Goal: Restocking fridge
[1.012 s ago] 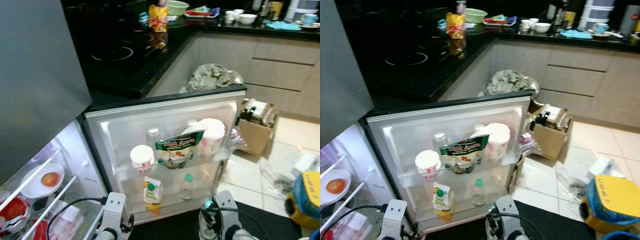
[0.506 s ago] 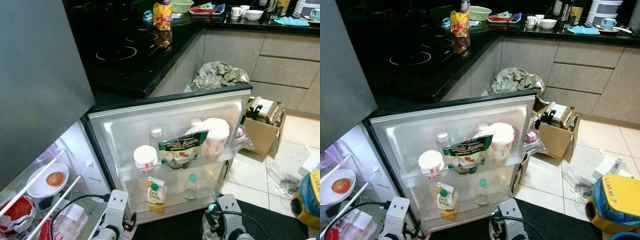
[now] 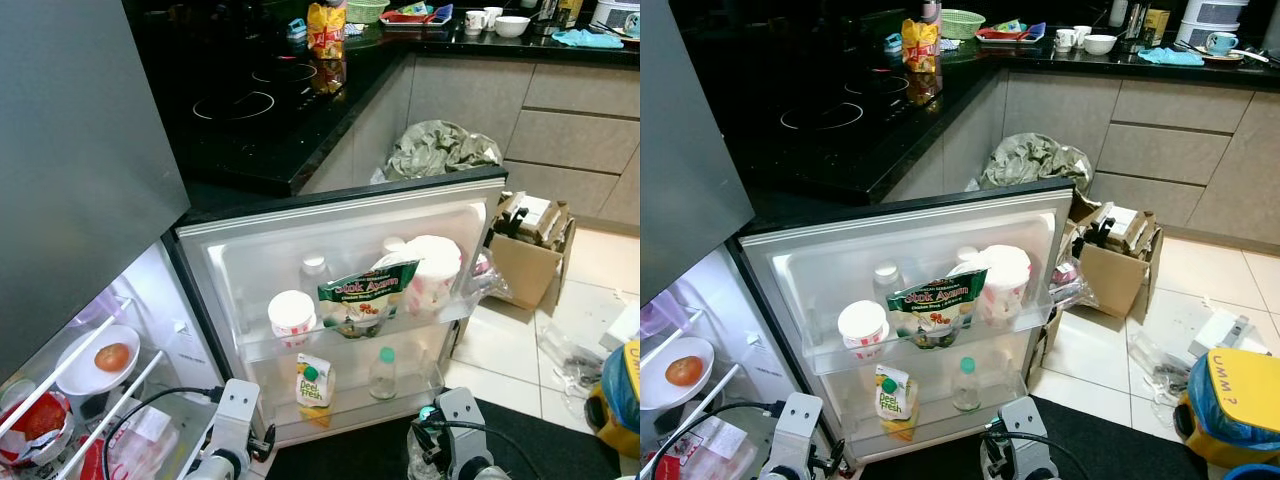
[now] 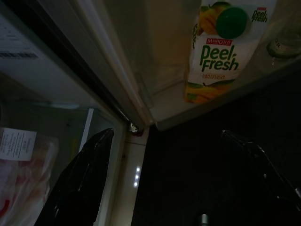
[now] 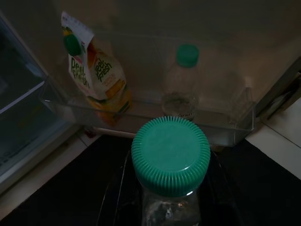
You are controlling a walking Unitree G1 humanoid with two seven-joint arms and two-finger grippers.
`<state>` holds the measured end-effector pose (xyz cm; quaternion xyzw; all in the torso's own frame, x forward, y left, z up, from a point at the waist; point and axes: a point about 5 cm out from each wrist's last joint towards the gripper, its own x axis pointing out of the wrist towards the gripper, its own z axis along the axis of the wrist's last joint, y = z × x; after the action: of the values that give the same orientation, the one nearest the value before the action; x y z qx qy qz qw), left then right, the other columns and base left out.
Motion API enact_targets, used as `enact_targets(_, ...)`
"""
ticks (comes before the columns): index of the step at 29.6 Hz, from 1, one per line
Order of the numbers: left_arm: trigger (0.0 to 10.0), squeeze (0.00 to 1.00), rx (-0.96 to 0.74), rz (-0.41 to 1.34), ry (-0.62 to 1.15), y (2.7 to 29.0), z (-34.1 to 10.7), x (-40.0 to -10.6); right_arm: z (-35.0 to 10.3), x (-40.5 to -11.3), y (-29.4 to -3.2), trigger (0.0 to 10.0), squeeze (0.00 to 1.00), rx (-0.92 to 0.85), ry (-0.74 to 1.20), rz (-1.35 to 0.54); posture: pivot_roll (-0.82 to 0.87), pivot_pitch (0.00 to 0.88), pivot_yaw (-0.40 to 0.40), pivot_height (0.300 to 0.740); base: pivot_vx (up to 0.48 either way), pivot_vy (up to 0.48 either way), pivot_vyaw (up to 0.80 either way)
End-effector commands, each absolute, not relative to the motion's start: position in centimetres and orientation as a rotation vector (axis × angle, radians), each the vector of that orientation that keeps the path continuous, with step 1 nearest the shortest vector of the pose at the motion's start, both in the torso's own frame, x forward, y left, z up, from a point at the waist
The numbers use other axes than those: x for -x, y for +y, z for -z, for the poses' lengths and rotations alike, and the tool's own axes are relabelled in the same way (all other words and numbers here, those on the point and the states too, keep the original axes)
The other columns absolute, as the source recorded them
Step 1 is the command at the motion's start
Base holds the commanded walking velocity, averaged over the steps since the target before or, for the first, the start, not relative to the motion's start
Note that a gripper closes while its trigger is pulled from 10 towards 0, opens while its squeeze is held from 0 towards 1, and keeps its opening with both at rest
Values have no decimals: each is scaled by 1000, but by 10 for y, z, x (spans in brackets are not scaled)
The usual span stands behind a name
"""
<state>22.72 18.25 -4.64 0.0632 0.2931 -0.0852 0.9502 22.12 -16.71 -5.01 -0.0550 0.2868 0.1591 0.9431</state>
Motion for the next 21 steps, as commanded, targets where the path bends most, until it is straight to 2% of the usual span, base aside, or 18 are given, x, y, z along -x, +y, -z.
enact_targets(1,10000,0,-143,172,612,187,47,-227,49,-221,-171,10000,0,78,565,-275,-34,13,4,740,0,0,0)
enact_targets(7,10000,0,-140,175,611,185,47,-228,48,-222,-172,10000,0,75,561,-283,-39,14,4,740,0,0,0)
enact_targets(9,10000,0,-137,177,609,183,47,-228,48,-222,-173,10000,0,63,561,-270,-40,13,5,740,0,0,-775)
enact_targets(21,10000,0,-131,188,592,181,45,-230,47,-222,-175,10000,0,64,551,-261,-44,14,7,740,0,-29,0)
